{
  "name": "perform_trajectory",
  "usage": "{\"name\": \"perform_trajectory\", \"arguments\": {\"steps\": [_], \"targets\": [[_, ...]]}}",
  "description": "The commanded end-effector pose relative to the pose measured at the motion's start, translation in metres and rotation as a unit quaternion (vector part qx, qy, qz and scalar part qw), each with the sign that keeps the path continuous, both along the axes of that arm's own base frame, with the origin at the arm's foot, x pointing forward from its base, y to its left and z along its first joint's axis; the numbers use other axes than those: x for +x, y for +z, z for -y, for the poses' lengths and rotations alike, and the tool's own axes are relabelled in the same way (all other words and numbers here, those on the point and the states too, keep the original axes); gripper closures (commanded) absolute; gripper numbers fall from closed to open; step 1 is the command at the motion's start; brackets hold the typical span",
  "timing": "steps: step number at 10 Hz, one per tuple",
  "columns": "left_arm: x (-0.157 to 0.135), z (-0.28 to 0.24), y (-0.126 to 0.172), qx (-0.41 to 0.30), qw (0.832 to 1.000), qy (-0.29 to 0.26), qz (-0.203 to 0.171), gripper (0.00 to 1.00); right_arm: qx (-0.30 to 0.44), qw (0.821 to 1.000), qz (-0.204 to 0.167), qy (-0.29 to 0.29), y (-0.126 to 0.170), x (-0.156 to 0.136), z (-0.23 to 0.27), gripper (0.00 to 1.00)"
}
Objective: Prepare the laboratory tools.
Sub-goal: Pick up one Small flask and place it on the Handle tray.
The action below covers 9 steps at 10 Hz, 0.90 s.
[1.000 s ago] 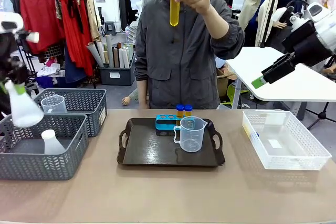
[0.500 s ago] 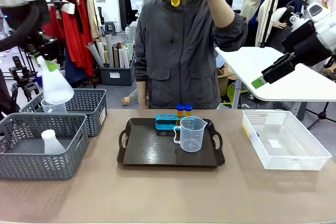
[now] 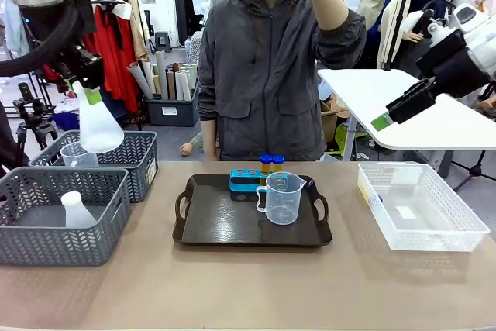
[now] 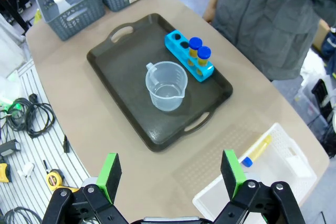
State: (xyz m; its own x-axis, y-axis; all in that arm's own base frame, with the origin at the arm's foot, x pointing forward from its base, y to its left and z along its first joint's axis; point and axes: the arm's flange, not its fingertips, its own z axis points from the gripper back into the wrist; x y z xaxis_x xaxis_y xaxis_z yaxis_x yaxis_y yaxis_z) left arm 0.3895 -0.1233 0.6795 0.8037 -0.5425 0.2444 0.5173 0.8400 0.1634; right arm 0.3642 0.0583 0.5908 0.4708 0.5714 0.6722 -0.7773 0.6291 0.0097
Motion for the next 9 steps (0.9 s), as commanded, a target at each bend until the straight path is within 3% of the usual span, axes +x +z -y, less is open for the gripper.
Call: {"name": "perform_trajectory", "arguments": {"steps": [1,3,6,9], "targets": [[-0.001,0.000,0.000,-0.001,1.000,0.002,0.000,1.00,0.012,1.000,-0.001,0.004,0.001,0.001,-0.001,0.00],[0.000,0.000,-0.001,0.000,1.000,0.000,-0.001,1.00,0.012,1.000,-0.001,0.004,0.001,0.001,-0.001,0.00],[0.006,0.046,0.020,0.016,0.998,-0.062,0.028,1.00,0.012,1.000,-0.001,0.004,0.001,0.001,-0.001,0.00],[0.028,0.101,0.006,0.004,0.991,-0.123,0.042,1.00,0.012,1.000,-0.001,0.004,0.001,0.001,-0.001,0.00]]}}
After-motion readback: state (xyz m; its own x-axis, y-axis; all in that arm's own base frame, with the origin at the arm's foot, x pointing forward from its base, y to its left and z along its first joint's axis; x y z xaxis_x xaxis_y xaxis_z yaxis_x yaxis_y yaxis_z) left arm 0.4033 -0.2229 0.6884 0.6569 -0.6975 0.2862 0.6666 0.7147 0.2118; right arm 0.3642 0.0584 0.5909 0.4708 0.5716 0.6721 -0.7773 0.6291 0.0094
